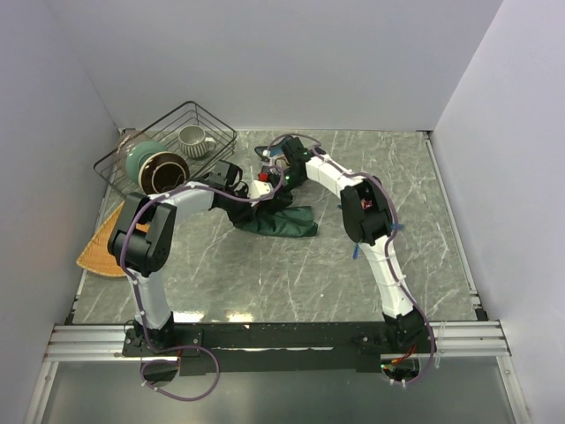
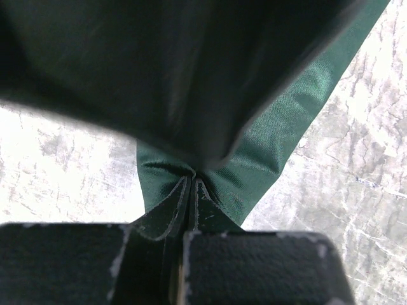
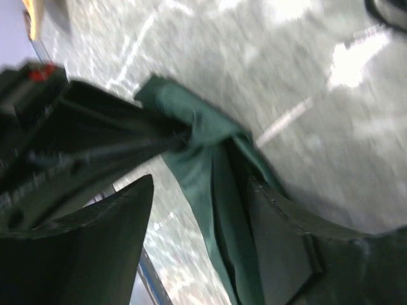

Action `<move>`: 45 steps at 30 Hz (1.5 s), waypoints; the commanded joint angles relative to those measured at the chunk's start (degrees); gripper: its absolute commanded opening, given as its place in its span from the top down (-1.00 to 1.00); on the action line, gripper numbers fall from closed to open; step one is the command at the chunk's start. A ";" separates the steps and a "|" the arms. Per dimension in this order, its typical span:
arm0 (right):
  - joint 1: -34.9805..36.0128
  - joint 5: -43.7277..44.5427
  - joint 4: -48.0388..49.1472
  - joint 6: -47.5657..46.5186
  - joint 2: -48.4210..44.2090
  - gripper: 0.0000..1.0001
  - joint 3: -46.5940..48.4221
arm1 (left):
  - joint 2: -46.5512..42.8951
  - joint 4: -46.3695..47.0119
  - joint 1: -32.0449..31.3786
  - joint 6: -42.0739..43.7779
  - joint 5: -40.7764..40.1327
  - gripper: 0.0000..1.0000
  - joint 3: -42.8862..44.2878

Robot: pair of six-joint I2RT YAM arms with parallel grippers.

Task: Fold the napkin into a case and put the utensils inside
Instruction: Grasp the top corner of the smaller rectangle folded napkin from the folded napkin, then smooth out the smaller rectangle-folded napkin at the center of the board.

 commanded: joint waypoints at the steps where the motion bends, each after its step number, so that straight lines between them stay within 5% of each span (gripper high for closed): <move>1: -1.46 1.92 -6.95 -7.67 -5.12 -0.43 -1.84 | 4.17 -5.37 -0.04 0.61 -0.68 0.94 -0.29; 12: -1.64 3.85 -9.16 -12.43 -7.76 -0.36 -8.00 | 4.17 -5.37 -0.04 0.70 -0.15 0.94 0.33; 21: -1.73 6.48 -8.28 -12.35 -7.32 0.47 -4.22 | 3.46 -4.93 -0.04 0.79 0.46 0.94 -0.20; 27: -1.82 8.68 -9.69 -13.49 -5.74 0.74 0.96 | 3.20 -4.67 -0.04 1.14 0.55 0.94 -0.37; 38: -1.03 12.03 -9.60 -15.60 1.20 0.79 5.45 | 2.50 -4.49 0.48 0.17 1.16 0.87 0.76; 45: -0.59 11.50 -10.39 -16.83 3.57 0.80 4.49 | -3.29 -1.07 5.39 -6.41 6.42 0.34 0.95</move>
